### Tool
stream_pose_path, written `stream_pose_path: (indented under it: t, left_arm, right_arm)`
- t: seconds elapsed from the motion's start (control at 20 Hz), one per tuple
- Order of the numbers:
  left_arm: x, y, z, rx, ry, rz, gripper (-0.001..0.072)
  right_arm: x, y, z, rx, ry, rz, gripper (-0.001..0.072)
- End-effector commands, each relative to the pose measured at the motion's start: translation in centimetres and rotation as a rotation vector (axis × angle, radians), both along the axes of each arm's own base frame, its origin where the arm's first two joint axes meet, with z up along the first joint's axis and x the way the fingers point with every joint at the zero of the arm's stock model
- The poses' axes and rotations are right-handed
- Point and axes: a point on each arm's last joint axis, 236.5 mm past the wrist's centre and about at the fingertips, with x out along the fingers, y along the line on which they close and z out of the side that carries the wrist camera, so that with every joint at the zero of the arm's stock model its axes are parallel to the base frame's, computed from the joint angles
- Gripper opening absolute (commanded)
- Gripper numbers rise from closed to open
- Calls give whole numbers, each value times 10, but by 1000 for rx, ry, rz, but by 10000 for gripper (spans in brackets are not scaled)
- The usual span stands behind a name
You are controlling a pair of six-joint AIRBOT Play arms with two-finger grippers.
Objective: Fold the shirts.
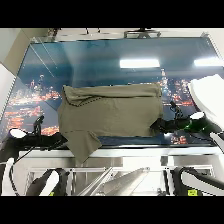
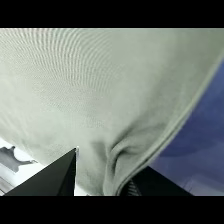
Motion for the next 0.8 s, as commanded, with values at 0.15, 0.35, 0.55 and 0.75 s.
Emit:
stream_pose_path:
  t: [0.15,0.35,0.55,0.75]
  left_arm:
    - [-6,-7,-28,-95,144,3,395]
    - [22,-32,-21,-248,91,-22,394]
    - [17,-67,-29,-318,133,-112,377]
    - [10,-76,-29,-332,162,-148,3]
  right_arm:
    - [6,0,-1,-12,-20,-12,361]
    - [8,-1,-2,-18,-25,-17,361]
    - [6,0,-1,-13,-20,-14,361]
    - [-2,5,2,17,4,11,257]
